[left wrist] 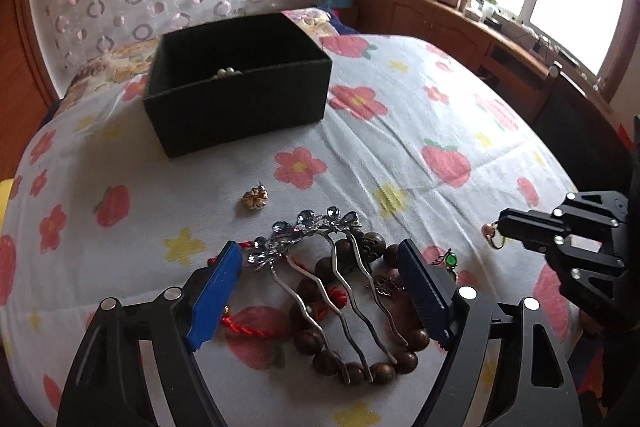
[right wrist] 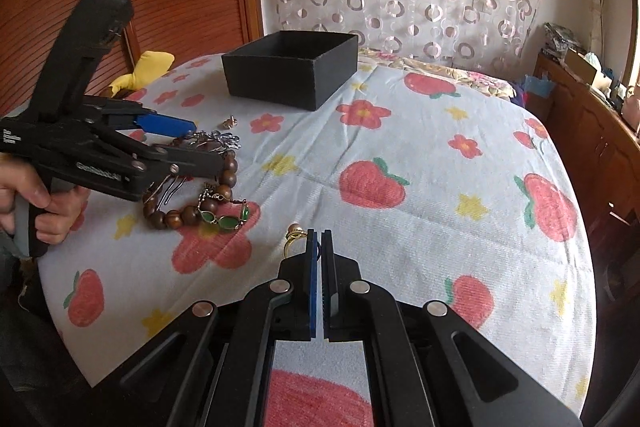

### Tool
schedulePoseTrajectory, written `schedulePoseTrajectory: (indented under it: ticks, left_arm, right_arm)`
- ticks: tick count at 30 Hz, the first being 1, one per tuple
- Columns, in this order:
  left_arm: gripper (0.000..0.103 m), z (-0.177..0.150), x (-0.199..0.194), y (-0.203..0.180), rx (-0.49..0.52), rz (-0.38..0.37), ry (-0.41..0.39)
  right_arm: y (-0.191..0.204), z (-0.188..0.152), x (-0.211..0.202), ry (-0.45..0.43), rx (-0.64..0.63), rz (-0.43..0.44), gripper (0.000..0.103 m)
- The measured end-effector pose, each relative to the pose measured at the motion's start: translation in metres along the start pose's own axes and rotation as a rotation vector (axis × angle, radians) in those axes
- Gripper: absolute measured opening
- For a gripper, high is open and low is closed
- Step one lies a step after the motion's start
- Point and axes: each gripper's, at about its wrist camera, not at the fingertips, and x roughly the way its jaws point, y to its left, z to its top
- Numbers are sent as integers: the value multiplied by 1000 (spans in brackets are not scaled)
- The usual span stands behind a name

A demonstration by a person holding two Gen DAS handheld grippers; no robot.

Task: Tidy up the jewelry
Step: 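Grasp the silver hair comb with the left gripper while the right gripper holds the gold ring, then carry the hair comb and gold ring into the black box and open both grippers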

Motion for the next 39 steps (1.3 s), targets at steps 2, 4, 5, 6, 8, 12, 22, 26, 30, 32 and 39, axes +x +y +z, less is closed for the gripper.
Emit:
schedulePoseTrajectory:
  ticks: [2,4,5,6,8,12,22,26,30,32,39]
  left_arm:
    - [77,0,2,1,-2,-9,-2]
    - [75,2,2,2,-5,-12,0]
    - [70,2,1,2,-2,-19,-4]
    - [66,2,0,3,-2,-22,-7]
    - [60,2,2,4,-4,-29,-1]
    - [60,-3,-2,5,6,-34,-13]
    - [54,-6,-16,10,-3,-33,-45]
    - [53,-7,-17,11,-11,-34,-49]
    - [53,-7,-22,11,-9,-30,-64]
    - [53,-7,-26,10,-6,-29,-73]
    - [53,0,-42,11,-3,-26,-115]
  right_arm:
    - [-1,0,0,-2,3,1,2]
    - [-1,0,-1,-4,6,1,2]
    - [-1,0,-1,-4,5,1,2]
    - [-1,0,-1,-4,5,1,2]
    - [-2,0,-1,-4,6,2,2]
    - [-1,0,-1,-3,5,1,2]
    - [-1,1,0,-2,2,-5,2]
    - [0,1,0,-3,1,-11,2]
    - [2,2,0,-6,-3,-11,2]
    - [3,5,-2,-13,-8,-11,2]
    - [6,20,-8,-42,-18,-8,2]
